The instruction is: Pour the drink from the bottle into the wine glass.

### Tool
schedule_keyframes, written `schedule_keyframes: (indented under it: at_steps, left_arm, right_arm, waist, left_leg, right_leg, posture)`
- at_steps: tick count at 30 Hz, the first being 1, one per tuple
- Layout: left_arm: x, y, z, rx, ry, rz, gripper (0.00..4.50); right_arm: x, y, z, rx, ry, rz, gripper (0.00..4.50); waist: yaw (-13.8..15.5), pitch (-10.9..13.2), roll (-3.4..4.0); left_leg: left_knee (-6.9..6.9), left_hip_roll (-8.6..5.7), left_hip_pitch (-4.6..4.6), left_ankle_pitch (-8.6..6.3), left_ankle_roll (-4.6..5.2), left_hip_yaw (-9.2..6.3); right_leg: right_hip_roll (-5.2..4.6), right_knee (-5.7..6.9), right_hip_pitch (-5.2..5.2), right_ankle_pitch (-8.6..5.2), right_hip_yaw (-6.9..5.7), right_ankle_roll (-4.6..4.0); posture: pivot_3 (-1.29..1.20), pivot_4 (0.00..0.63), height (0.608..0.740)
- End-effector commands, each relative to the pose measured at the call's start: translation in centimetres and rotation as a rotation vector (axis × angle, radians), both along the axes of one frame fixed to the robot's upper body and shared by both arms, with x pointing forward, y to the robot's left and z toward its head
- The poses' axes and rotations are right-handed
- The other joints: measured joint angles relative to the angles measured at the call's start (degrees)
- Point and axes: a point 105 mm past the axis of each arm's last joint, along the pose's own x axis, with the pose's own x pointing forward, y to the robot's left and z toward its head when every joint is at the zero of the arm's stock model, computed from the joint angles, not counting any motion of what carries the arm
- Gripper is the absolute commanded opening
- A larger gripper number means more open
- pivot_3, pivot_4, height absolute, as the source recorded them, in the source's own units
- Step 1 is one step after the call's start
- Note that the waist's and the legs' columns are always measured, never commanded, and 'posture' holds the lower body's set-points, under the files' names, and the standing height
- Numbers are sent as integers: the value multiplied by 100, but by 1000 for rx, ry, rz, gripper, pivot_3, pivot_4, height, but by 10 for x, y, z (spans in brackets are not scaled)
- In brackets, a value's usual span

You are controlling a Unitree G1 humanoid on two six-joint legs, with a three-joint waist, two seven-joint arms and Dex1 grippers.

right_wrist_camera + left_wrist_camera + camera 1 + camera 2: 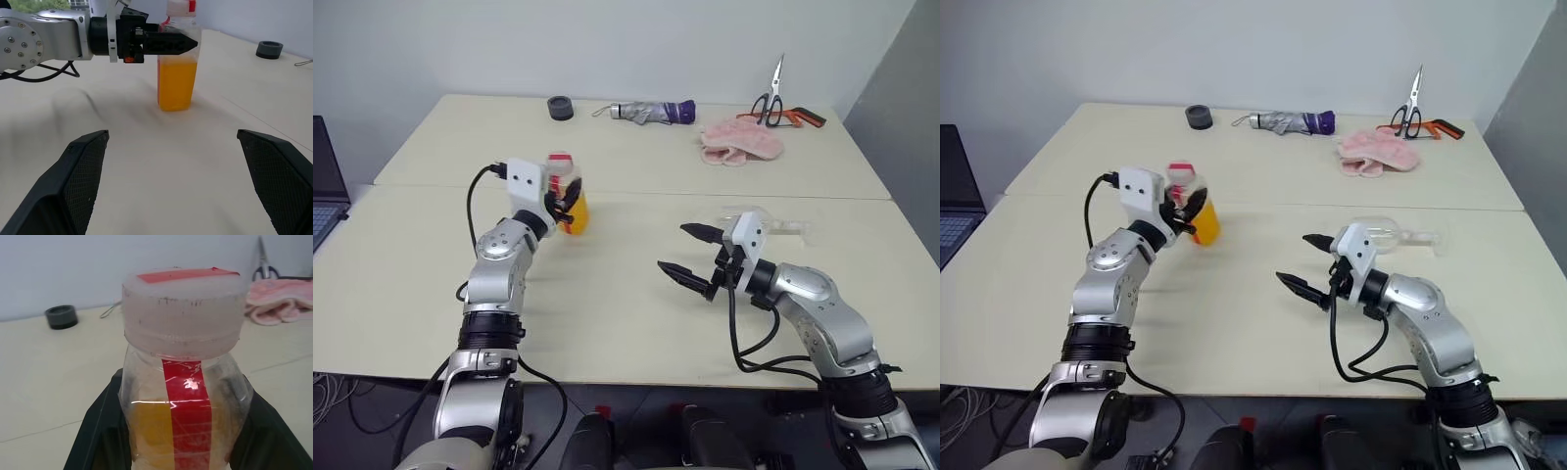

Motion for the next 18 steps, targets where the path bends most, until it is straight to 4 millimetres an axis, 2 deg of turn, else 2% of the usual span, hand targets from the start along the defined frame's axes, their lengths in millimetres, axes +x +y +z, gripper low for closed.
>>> schedule_keyframes:
  at_steps: [1,8,12,18]
  left_arm:
    - [-12,-27,24,3,-75,-159,1895]
    - [-35,-80,14,74,-40,-490,1895]
    - [-53,-108,12,100,-25,-710,1895]
    - [-70,-126,12,86,-8,-917,1895]
  right_arm:
    - [-6,-10,17,17,-60,-32,4500]
    - [-23,-26,15,-23,-71,-104,4500]
    - [-32,-26,32,7,-66,-121,4500]
    - [-29,-19,57,72,-41,-126,4500]
  waist:
    - [0,0,0]
    - [-1,0,0]
    - [-15,0,1]
    - [-26,0,1]
  left_leg:
    - [0,0,-1,0,0,0]
    - [0,-5,0,0,0,2]
    - [0,-7,2,0,0,4]
    - [0,-1,6,0,1,6]
  right_leg:
    - [0,0,0,0,0,0]
    - [2,-1,0,0,1,0]
    - [6,0,0,0,4,0]
    - [16,2,0,0,7,0]
  posture:
    - [0,150,740]
    - [0,150,740]
    - [0,150,740]
    - [0,150,740]
